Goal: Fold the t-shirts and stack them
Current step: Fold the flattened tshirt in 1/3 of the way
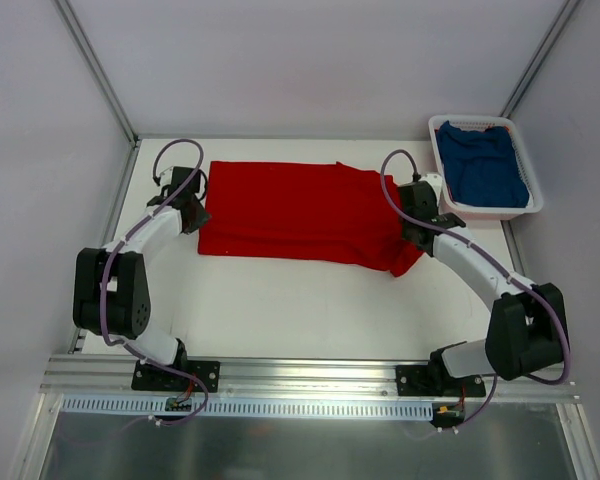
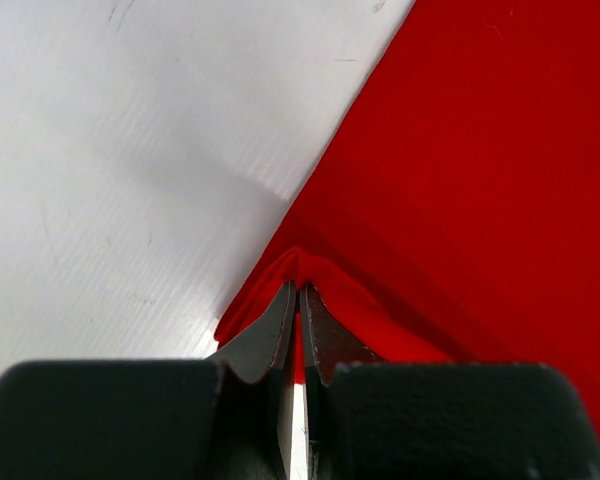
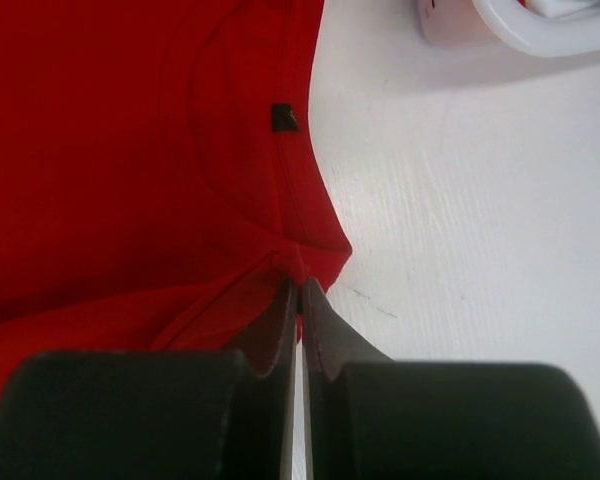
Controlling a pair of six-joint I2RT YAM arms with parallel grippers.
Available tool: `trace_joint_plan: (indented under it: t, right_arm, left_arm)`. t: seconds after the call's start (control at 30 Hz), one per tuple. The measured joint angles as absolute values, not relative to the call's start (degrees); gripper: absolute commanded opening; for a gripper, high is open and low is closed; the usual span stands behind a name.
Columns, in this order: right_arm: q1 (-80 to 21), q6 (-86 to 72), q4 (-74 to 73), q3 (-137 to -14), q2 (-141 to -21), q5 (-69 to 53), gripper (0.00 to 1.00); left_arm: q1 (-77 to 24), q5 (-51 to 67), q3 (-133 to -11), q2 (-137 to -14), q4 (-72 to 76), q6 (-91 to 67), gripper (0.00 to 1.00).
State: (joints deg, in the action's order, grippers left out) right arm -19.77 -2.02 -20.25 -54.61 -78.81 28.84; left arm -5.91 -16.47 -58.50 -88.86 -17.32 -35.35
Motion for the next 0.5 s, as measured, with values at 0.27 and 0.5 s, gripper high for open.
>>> trace_joint_plan:
  t: [0.27,0.5]
  right_arm:
    - [-18.2,-1.4,-18.6,-57.9,-84.1,27.6,0.00]
    - [-17.2,-1.1,-18.1,-60.3,-88.1,27.0,0.00]
  left_arm:
    - [-5.9,-15.4,-61.8,-94.1,-16.5,-34.9,0.00]
    - [-5.9,-15.1,-64.6,-97.8,-16.1,-34.5,0.00]
